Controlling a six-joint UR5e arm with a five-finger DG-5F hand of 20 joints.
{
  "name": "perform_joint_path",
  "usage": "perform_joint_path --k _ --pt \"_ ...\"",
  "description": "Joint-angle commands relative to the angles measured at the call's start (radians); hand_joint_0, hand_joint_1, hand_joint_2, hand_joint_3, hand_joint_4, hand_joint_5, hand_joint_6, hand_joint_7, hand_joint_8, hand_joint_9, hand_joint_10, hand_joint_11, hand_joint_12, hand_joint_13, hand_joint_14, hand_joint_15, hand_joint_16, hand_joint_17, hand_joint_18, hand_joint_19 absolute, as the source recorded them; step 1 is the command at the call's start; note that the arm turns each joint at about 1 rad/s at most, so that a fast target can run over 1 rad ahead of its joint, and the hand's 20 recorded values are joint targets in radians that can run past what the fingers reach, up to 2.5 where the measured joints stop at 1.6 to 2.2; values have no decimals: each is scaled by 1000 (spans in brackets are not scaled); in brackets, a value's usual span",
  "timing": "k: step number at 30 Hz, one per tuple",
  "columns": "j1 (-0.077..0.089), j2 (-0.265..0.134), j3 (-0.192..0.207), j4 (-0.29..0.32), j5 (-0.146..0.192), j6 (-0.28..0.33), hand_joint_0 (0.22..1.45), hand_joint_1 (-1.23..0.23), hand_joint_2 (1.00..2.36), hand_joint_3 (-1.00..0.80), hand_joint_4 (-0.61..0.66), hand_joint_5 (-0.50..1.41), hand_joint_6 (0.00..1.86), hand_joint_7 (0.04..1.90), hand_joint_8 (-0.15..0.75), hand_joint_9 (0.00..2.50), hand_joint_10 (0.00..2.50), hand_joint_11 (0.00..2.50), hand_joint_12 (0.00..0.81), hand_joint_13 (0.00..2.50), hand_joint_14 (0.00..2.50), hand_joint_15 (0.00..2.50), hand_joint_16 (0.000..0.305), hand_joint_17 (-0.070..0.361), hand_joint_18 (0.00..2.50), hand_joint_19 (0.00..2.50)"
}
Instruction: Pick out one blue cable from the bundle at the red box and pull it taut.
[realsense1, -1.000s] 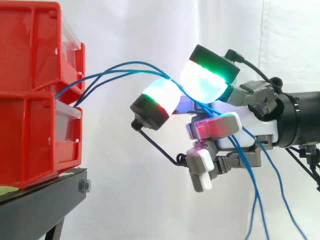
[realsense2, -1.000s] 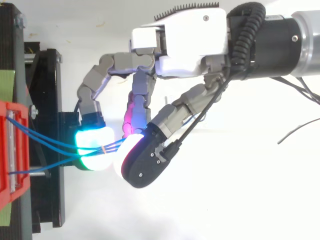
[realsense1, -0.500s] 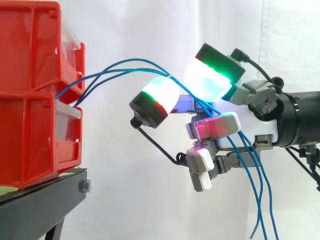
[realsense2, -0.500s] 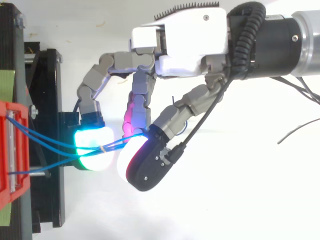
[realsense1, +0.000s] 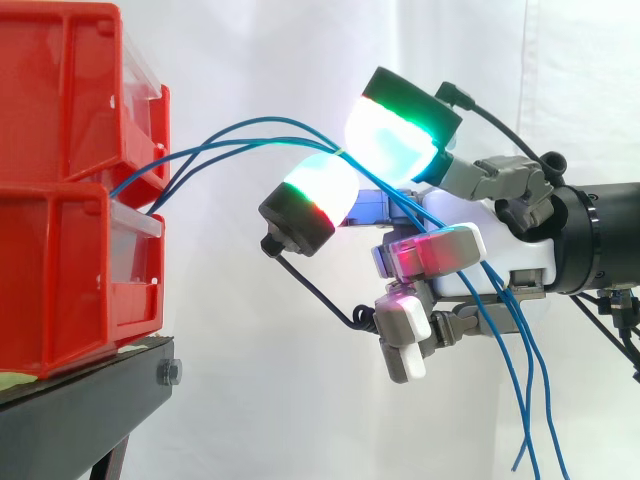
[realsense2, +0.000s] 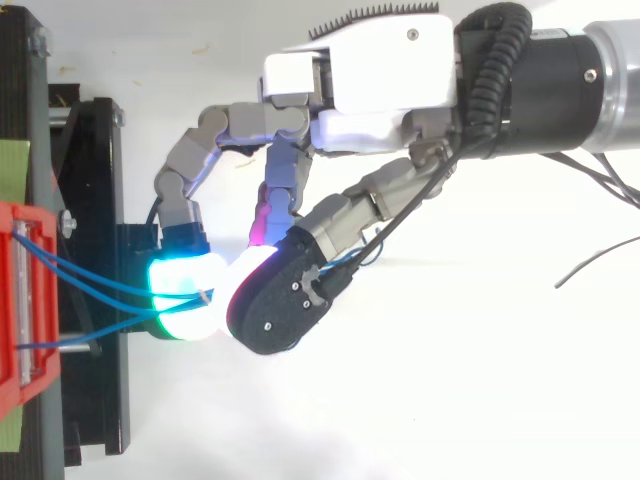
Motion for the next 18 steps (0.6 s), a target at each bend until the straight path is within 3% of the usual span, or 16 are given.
perform_joint_path --k 1,6,9,18 --pt "0 0 0 0 0 0 622 -760 1008 -422 -121 -46 927 827 245 1488 30 751 321 1162 20 473 36 80 937 576" --pt "0 0 0 -2 -2 0 660 -854 1015 -354 -90 -43 932 841 256 1494 28 765 319 1166 20 478 35 79 947 568" --pt "0 0 0 -2 -6 0 710 -890 1012 -379 -67 -49 952 759 257 1458 28 782 320 1157 19 474 35 80 950 551" --pt "0 0 0 0 -8 0 775 -903 1000 -500 -207 -70 974 792 251 1427 30 761 309 1146 20 468 34 77 940 529"
